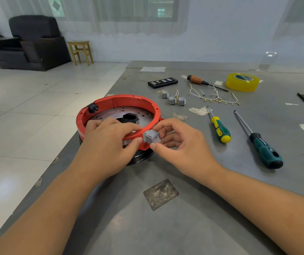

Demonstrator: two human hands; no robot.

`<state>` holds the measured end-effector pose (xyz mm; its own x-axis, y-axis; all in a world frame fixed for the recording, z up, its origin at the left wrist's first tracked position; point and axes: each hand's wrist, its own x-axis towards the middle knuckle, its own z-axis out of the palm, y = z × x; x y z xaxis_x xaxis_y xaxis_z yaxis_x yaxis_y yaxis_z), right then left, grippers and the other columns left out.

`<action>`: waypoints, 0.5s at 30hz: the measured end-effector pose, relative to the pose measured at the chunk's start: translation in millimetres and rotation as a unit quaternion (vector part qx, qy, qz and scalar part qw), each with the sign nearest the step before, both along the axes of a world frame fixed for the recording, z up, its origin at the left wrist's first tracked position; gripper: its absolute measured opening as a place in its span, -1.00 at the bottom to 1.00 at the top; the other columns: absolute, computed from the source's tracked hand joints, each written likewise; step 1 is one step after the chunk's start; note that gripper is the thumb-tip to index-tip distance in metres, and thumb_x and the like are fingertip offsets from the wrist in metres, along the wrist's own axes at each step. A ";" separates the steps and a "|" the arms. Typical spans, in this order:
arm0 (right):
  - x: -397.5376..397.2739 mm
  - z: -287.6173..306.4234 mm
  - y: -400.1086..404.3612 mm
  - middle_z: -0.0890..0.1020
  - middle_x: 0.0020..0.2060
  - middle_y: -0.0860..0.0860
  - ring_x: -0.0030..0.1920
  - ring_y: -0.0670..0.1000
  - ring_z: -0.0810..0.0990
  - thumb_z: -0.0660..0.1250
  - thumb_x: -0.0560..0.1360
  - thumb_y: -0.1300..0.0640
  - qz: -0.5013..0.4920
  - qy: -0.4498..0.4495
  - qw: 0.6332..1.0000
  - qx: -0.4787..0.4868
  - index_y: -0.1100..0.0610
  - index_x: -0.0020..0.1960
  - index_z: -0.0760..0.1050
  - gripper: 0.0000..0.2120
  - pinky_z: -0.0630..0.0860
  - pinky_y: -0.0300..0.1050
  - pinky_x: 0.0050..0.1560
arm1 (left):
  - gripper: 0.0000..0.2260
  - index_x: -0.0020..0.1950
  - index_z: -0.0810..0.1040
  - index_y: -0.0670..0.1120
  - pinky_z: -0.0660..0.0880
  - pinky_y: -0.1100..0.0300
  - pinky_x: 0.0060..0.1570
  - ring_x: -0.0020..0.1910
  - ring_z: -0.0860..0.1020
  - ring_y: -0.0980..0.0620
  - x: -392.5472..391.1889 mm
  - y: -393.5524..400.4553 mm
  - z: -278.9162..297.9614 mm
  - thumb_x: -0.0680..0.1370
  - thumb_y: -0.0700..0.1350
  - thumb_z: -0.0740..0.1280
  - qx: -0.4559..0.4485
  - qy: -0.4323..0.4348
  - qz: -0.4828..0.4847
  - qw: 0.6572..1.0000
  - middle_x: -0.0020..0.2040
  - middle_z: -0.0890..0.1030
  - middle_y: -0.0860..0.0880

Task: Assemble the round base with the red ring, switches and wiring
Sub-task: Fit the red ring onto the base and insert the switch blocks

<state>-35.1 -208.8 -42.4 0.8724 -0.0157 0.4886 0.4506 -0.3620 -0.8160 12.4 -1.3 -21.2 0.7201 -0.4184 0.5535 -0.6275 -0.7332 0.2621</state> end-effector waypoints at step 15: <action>-0.3 1.2 4.4 0.61 -0.15 -0.05 -0.22 -0.02 0.66 0.55 0.41 0.18 -0.044 -0.038 0.996 -0.065 0.01 0.05 0.59 -0.74 0.64 -0.02 -0.13 | -0.63 0.26 0.67 0.19 0.13 0.12 0.07 -0.06 0.43 0.17 -1.7 -1.9 2.6 0.54 0.16 0.21 0.001 0.027 0.006 1.000 -0.16 0.55 0.22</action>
<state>-35.4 -204.3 -41.2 0.8311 -0.0231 0.5556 0.4708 -0.5027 -0.7251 10.7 -3.2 -18.6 0.7534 -0.4107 0.5135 -0.6039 -0.7412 0.2933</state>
